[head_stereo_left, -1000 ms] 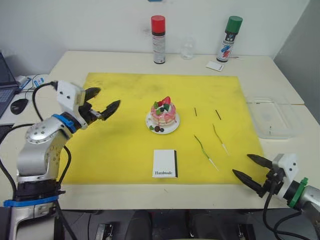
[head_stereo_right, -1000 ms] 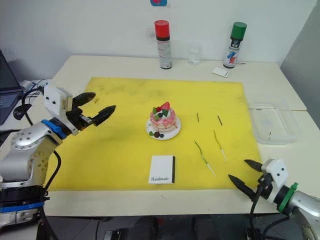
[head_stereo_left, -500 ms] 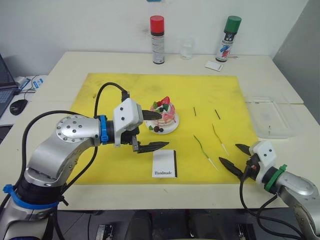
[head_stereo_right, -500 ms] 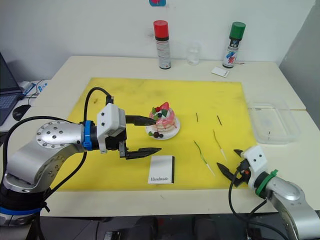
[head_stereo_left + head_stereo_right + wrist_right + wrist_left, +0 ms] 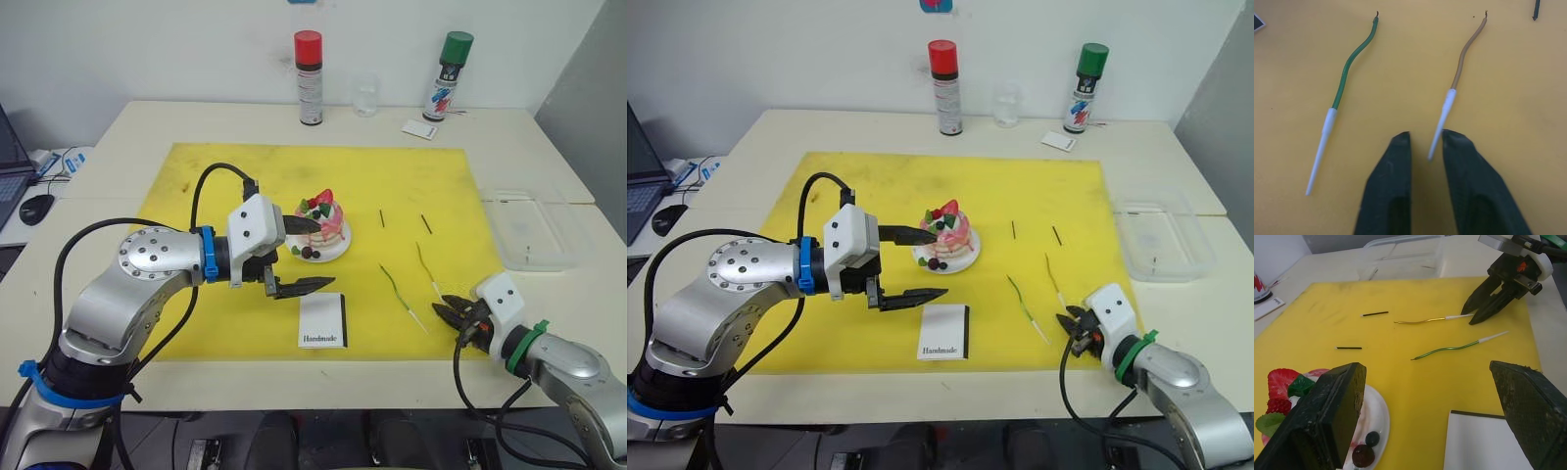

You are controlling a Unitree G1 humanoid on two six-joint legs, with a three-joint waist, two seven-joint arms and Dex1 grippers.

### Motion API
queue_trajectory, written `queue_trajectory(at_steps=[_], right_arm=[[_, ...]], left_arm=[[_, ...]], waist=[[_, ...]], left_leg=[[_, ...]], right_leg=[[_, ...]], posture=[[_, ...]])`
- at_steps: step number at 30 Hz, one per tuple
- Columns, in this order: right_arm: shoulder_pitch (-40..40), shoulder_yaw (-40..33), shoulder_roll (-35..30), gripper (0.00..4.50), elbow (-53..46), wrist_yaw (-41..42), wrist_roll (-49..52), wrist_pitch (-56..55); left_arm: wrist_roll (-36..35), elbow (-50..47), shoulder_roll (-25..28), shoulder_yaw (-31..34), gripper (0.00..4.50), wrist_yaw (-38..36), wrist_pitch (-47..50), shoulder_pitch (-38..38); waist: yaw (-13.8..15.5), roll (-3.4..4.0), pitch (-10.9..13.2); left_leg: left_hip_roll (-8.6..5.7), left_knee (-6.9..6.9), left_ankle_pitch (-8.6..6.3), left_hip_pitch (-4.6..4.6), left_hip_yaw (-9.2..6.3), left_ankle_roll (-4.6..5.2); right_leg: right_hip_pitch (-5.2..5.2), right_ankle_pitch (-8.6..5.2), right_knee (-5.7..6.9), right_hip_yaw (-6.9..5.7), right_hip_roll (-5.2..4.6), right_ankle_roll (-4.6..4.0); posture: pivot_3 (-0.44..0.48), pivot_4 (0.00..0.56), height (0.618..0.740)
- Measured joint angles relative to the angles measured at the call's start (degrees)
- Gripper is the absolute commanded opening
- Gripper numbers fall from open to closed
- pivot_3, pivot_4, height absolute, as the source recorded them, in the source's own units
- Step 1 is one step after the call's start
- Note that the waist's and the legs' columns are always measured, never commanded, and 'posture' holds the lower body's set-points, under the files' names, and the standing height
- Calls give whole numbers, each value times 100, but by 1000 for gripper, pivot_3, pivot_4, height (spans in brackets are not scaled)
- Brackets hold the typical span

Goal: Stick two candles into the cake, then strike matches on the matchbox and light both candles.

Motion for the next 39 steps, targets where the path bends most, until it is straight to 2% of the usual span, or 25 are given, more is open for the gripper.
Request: queue_trajectory(at_steps=[5,8,9,12,15,17,20,25,32,39], right_arm=[[15,-149,95,22,-41,-19,128,148],[-117,-359,448,22,-28,-136,335,167],[-283,-462,665,22,-25,-201,440,124],[-850,-681,1138,0,-37,-410,707,-107],[-1429,-683,1312,0,-41,-533,794,-329],[-1659,-627,1358,0,-40,-559,792,-428],[-2056,-419,1452,0,57,-639,777,-497],[-2366,-142,1486,0,94,-652,718,-626],[-2466,219,1503,0,107,-587,625,-811],[-2531,365,1435,0,106,-495,558,-885]], left_arm=[[-4,-7,-83,6,4500,20,20,49],[-19,-8,-205,14,4500,84,39,105],[-110,-7,-404,59,4500,229,136,136],[-654,-1,-1234,295,3955,884,599,148],[-1798,132,-2517,919,3112,2161,1350,18],[-2275,226,-2953,1098,2561,2800,1682,-98],[-2743,468,-3588,1230,2561,3548,1920,-298],[-2883,722,-4197,1157,2561,4101,1858,-534],[-2504,1333,-4634,913,2561,4272,1452,-706],[-2332,1575,-4694,806,2561,4137,1329,-886]], waist=[[0,0,0],[0,0,0],[-3,0,0],[-7,0,0],[-1,-1,0],[1,-1,0],[2,-1,0],[2,-1,0],[2,-1,0],[-2,-1,0]], left_leg=[[0,0,0,0,0,0],[0,1,0,0,0,0],[0,2,0,0,0,0],[0,6,1,-2,-2,1],[0,7,1,-4,-8,2],[-1,2,1,-3,-11,1],[-4,3,1,-4,-10,1],[-6,0,1,-3,-10,1],[-8,2,1,-4,-9,1],[-8,-1,1,-5,-9,1]], right_leg=[[0,0,0,0,0,0],[0,0,1,0,0,0],[0,1,1,1,0,1],[0,5,4,0,0,5],[1,6,2,-4,-1,7],[2,7,2,-6,0,4],[1,22,0,-4,-1,-21],[1,22,-1,-4,-1,-23],[1,22,-2,-3,-1,-23],[0,22,-6,-2,-1,-22]], posture=[[0,150,740],[0,150,740],[0,150,740],[0,150,740],[0,150,740],[0,150,740],[0,150,740],[0,150,740],[0,150,740],[0,150,740]])
